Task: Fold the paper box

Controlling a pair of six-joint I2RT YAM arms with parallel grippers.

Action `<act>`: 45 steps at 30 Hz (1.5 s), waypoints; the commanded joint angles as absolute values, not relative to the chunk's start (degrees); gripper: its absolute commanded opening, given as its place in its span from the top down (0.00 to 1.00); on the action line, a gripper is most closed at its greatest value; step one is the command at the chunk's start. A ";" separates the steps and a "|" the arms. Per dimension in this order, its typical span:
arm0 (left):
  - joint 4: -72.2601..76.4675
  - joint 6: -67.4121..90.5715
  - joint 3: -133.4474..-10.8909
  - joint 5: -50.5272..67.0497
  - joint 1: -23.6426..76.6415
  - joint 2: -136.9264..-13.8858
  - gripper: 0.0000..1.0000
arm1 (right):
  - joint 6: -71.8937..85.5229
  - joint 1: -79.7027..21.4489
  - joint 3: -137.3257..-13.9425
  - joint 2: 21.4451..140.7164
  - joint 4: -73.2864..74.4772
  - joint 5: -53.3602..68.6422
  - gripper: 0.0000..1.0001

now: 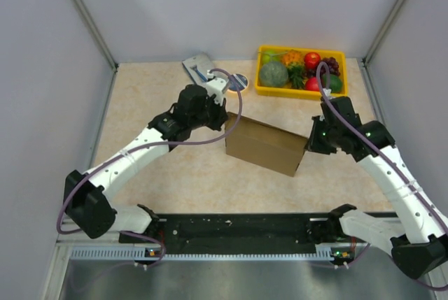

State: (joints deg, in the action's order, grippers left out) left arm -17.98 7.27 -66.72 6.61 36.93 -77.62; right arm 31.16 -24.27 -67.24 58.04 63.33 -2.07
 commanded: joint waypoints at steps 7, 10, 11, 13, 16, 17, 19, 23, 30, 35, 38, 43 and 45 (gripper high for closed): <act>-10.03 10.99 -53.19 -3.77 42.44 -71.20 1.00 | 37.80 -32.78 -55.39 52.22 54.33 -14.78 1.00; -8.27 12.04 -49.05 -6.67 42.54 -68.82 1.00 | 33.34 -32.78 -55.10 50.19 53.00 -8.56 0.89; -8.09 12.56 -48.43 -7.20 42.54 -68.04 1.00 | 32.01 -32.78 -57.80 50.01 53.43 -6.44 0.67; -7.65 13.09 -47.73 -7.38 42.54 -67.50 1.00 | 27.97 -32.78 -61.16 49.57 55.71 -0.30 0.55; -6.94 13.62 -47.72 -6.68 42.54 -67.59 1.00 | 25.41 -32.70 -68.10 48.52 59.14 8.23 0.48; -6.94 13.80 -47.99 -6.42 42.54 -67.94 1.00 | 26.18 -32.61 -71.42 48.34 59.15 8.61 0.48; -7.47 14.15 -48.51 -5.72 42.54 -68.38 1.00 | 30.29 -32.78 -75.65 49.82 57.15 8.52 0.51; -8.79 15.20 -49.57 -5.19 42.54 -69.43 1.00 | 38.39 -28.14 -74.19 56.42 46.53 13.08 0.71; -10.37 15.38 -50.71 -5.01 42.71 -69.08 1.00 | 57.65 -17.93 -51.17 51.77 16.45 32.69 0.89; -10.37 15.91 -50.89 -3.69 42.80 -69.52 1.00 | 63.98 -15.83 -35.00 48.52 -2.07 36.73 0.90; -11.77 16.43 -51.76 -0.27 42.63 -69.52 0.70 | 64.86 -13.63 -28.58 47.64 -5.87 39.19 0.90; -22.14 16.61 -56.85 9.46 41.67 -64.36 0.20 | 62.58 -10.90 -24.52 45.70 -6.51 41.22 0.90; -25.65 16.26 -58.53 12.47 39.48 -61.89 0.04 | 61.01 -10.81 -25.57 47.62 -6.59 42.62 0.90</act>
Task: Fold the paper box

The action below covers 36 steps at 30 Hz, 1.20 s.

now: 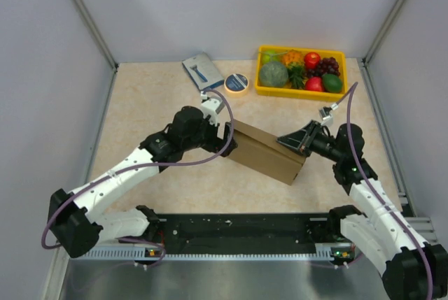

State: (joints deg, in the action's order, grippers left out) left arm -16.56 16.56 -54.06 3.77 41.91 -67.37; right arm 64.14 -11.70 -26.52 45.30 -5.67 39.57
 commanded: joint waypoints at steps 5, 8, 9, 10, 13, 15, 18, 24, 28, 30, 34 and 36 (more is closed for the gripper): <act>-25.50 18.27 -63.01 23.24 28.87 -57.12 0.02 | 57.40 -10.81 -28.47 48.96 -3.61 44.12 0.90; -21.72 22.23 -65.47 33.44 23.84 -62.82 0.12 | 54.50 -10.81 -31.20 48.69 -0.09 43.77 0.90; -17.62 24.50 -65.48 36.62 22.95 -66.41 0.16 | 54.49 -10.90 -31.81 48.69 -0.09 43.86 0.90; -14.19 25.91 -64.35 39.26 21.98 -68.10 0.19 | 54.49 -10.90 -31.99 48.69 -0.09 44.03 0.90; -5.64 29.96 -64.42 47.88 19.34 -75.74 0.41 | 53.88 -10.81 -32.87 48.60 1.48 44.03 0.90; -4.31 30.24 -66.08 50.97 19.25 -79.61 0.35 | 53.26 -10.90 -33.22 48.69 1.84 44.21 0.89; -4.22 29.62 -64.70 52.47 19.34 -80.51 0.24 | 53.09 -10.81 -33.40 48.60 1.93 44.38 0.90; -0.44 30.76 -53.71 52.29 19.25 -76.12 0.14 | 52.56 -10.90 -34.19 49.66 2.20 44.65 0.90; 1.41 31.03 -48.44 51.07 19.07 -73.13 0.10 | 52.12 -10.90 -34.54 49.40 2.72 44.82 0.90; 0.97 31.11 -47.03 50.89 18.99 -72.95 0.10 | 51.86 -10.90 -34.63 49.13 3.08 44.65 0.90; 1.49 31.38 -46.41 51.24 18.90 -74.70 0.16 | 51.86 -10.90 -34.54 49.13 3.08 44.30 0.90; 2.98 31.81 -45.80 51.24 18.90 -75.85 0.22 | 51.68 -10.81 -34.45 49.22 3.08 44.12 0.90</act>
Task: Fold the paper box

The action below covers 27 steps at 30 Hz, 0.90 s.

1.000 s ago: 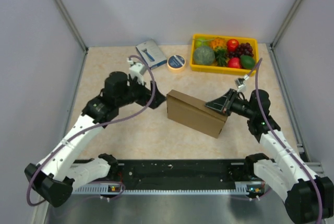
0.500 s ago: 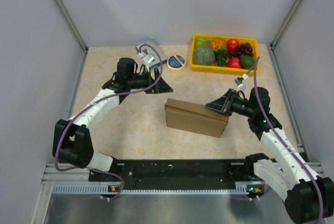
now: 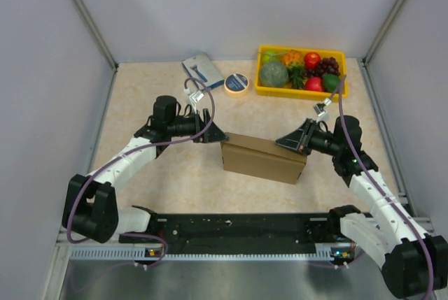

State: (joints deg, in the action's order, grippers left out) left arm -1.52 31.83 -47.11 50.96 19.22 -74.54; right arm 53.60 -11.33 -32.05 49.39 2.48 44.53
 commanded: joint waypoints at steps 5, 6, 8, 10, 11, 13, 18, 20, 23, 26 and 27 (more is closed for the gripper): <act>6.93 33.48 -41.50 51.24 18.90 -77.87 0.38 | 51.15 -10.90 -34.28 49.57 3.43 43.95 0.90; 10.42 34.27 -40.35 51.76 18.98 -78.13 0.41 | 50.89 -10.81 -34.28 49.66 3.69 43.86 0.90; 12.91 36.30 -37.63 52.47 18.98 -78.40 0.44 | 50.45 -10.81 -34.80 50.01 5.09 43.86 0.90; 13.71 36.56 -36.92 51.95 18.98 -78.14 0.43 | 48.44 -10.90 -37.33 50.27 7.72 44.21 0.89; 13.80 36.65 -36.65 51.86 18.98 -77.96 0.41 | 47.47 -10.90 -38.57 50.62 11.04 44.21 0.88; 13.45 36.74 -36.74 51.51 19.07 -77.44 0.34 | 44.48 -10.90 -43.21 50.89 14.92 44.30 0.84; 14.40 37.70 -37.62 51.41 19.07 -77.34 0.18 | 38.86 -10.81 -52.02 50.63 28.61 45.35 0.73; 15.20 39.37 -38.84 52.82 18.99 -76.73 0.13 | 37.54 -10.55 -53.52 50.54 31.19 45.35 0.72; 9.27 37.89 -42.52 51.07 18.98 -74.19 0.13 | 32.10 -9.15 -55.62 49.13 40.22 39.84 0.66; 0.29 32.62 -48.32 45.02 19.07 -71.90 0.21 | 24.80 -9.05 -61.60 48.95 52.97 24.30 0.52; -6.26 31.48 -49.38 42.82 19.25 -71.11 0.29 | 23.22 -9.14 -64.13 48.96 55.17 18.60 0.50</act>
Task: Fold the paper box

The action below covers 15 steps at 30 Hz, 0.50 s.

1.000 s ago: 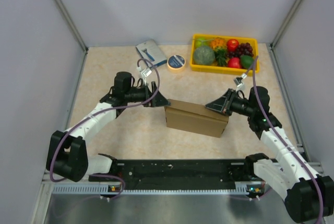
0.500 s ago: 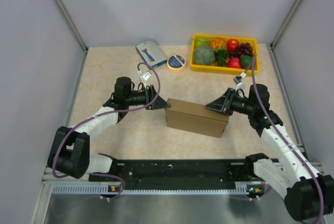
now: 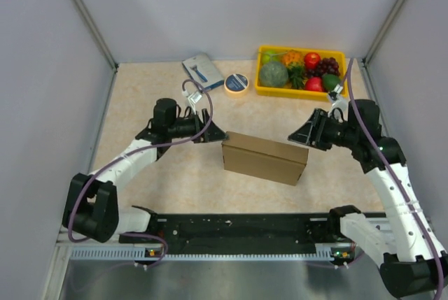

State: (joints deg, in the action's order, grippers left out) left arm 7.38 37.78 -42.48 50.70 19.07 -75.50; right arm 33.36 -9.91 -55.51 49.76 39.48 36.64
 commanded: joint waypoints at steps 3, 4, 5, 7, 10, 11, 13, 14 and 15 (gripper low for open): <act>-13.50 28.13 -52.64 36.58 20.12 -67.95 0.36 | 23.03 -9.14 -66.09 49.74 61.34 17.13 0.53; -14.84 26.82 -54.04 34.74 20.74 -66.90 0.36 | 23.38 -9.05 -66.09 49.92 62.22 18.01 0.54; -16.42 26.02 -54.84 31.58 21.61 -66.54 0.37 | 23.64 -9.05 -65.75 49.75 62.14 19.41 0.54; -21.08 24.09 -57.72 28.23 24.60 -66.88 0.39 | 25.31 -9.05 -64.78 49.40 61.79 23.54 0.54; -27.21 21.90 -62.03 22.60 28.38 -68.90 0.56 | 27.24 -9.14 -63.29 49.22 61.79 26.19 0.57; -28.20 21.36 -62.92 21.02 29.43 -69.43 0.58 | 27.59 -9.14 -62.93 48.87 61.79 26.37 0.57; -30.14 21.09 -64.33 17.59 31.55 -70.40 0.60 | 28.13 -9.14 -62.05 48.69 61.70 26.28 0.60; -30.32 21.09 -64.51 16.97 32.25 -70.49 0.60 | 28.13 -9.05 -61.96 48.78 61.87 26.19 0.60; -30.76 21.18 -64.77 15.40 32.78 -71.01 0.60 | 28.04 -9.14 -61.61 48.69 61.96 25.84 0.61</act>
